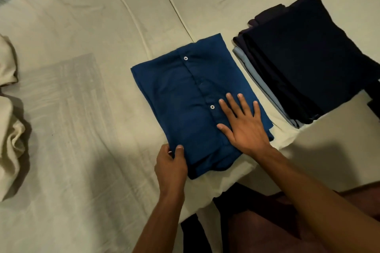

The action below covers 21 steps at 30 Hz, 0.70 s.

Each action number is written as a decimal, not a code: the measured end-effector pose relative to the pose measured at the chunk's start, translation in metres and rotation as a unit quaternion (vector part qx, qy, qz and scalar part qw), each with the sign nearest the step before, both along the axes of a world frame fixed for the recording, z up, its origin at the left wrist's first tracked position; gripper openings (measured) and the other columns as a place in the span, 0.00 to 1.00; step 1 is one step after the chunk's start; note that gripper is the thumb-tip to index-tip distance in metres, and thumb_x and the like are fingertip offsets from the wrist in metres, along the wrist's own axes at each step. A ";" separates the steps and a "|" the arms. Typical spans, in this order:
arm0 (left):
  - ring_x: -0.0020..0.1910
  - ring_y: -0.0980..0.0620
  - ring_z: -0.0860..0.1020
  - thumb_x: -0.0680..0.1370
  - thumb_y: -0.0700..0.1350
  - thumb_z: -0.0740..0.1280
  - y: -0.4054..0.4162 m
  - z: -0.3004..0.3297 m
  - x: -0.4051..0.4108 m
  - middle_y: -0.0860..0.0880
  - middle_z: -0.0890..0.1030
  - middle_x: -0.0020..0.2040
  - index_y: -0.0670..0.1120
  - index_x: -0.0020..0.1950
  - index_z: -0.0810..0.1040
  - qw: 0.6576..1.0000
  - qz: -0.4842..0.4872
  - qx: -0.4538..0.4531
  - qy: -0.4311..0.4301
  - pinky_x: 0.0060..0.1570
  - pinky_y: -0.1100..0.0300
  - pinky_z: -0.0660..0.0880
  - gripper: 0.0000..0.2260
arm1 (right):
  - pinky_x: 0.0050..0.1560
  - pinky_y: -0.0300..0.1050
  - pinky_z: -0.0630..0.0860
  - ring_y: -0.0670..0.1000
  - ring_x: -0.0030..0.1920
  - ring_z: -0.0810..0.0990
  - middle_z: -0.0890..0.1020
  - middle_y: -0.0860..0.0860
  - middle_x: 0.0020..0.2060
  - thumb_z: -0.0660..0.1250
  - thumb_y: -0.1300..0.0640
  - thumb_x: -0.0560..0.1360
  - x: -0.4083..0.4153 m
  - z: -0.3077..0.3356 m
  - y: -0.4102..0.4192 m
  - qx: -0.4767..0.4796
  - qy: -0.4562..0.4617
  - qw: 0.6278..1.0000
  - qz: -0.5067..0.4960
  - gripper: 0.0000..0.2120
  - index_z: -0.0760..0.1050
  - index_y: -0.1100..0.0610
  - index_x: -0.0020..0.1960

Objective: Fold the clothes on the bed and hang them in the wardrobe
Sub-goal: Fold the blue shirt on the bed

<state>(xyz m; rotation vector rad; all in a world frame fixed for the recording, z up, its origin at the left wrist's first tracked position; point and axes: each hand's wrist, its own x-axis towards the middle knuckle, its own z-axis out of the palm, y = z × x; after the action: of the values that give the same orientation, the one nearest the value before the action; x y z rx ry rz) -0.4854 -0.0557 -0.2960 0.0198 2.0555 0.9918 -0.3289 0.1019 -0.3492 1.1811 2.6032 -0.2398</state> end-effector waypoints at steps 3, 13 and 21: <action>0.49 0.48 0.83 0.83 0.46 0.63 -0.007 -0.008 0.000 0.49 0.84 0.50 0.48 0.53 0.80 0.994 0.022 0.010 -0.109 0.51 0.49 0.81 0.07 | 0.75 0.68 0.54 0.57 0.80 0.49 0.51 0.50 0.81 0.41 0.34 0.81 0.015 0.004 0.001 -0.009 0.005 0.999 -0.042 0.34 0.48 0.49 0.82; 0.53 0.50 0.75 0.79 0.50 0.70 -0.013 -0.004 0.010 0.50 0.73 0.57 0.47 0.63 0.71 0.995 -0.018 -0.064 0.071 0.56 0.53 0.75 0.16 | 0.60 0.57 0.74 0.60 0.62 0.74 0.77 0.57 0.62 0.62 0.39 0.78 0.028 0.035 0.012 -0.086 0.133 0.917 -0.367 0.28 0.68 0.59 0.68; 0.52 0.44 0.81 0.75 0.44 0.74 0.004 -0.002 0.007 0.45 0.83 0.55 0.45 0.64 0.75 0.958 0.078 0.025 -0.275 0.49 0.51 0.80 0.19 | 0.40 0.44 0.77 0.52 0.44 0.84 0.86 0.53 0.48 0.73 0.51 0.74 0.028 0.056 0.020 -0.396 0.254 0.738 -0.484 0.10 0.80 0.54 0.53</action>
<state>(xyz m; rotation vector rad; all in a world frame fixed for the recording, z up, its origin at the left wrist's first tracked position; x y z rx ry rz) -0.4786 -0.0522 -0.2976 -0.3598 1.5368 1.0078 -0.3005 0.1221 -0.2927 2.0866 1.4738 -1.8507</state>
